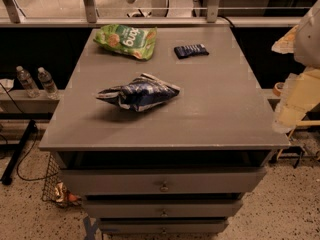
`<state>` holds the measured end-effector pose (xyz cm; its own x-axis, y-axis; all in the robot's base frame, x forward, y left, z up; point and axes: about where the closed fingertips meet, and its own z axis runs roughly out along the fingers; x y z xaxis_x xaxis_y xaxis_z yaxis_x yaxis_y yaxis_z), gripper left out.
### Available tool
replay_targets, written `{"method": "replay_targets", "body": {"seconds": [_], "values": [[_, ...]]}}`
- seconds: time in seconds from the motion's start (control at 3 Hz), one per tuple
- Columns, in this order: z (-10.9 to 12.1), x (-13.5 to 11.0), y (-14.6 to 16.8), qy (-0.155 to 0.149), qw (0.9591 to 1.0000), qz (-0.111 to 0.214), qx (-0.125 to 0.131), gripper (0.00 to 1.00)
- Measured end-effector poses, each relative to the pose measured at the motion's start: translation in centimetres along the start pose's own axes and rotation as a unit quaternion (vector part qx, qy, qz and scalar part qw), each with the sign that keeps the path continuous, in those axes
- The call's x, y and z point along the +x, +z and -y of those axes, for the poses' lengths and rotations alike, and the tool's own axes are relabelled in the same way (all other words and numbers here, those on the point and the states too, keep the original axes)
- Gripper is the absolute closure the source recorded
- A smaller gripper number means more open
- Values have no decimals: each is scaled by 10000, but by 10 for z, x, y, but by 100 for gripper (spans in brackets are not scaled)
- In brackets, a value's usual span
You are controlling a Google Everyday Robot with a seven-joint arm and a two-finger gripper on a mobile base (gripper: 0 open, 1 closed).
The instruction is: Move blue chip bag near green rice chip bag
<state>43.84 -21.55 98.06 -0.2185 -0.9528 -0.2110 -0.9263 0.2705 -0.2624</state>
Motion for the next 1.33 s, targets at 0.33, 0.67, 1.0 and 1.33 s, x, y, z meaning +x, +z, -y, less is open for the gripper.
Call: {"method": "replay_targets", "body": {"seconds": [0.33, 0.67, 1.0, 1.33], "values": [[0, 0, 0, 0, 10000, 0, 0, 0], [8, -19, 22, 52, 9992, 372, -94, 0], [30, -75, 70, -365, 9953, 769, -463, 0], [50, -136, 114, -789, 9884, 1049, -763, 0]]}}
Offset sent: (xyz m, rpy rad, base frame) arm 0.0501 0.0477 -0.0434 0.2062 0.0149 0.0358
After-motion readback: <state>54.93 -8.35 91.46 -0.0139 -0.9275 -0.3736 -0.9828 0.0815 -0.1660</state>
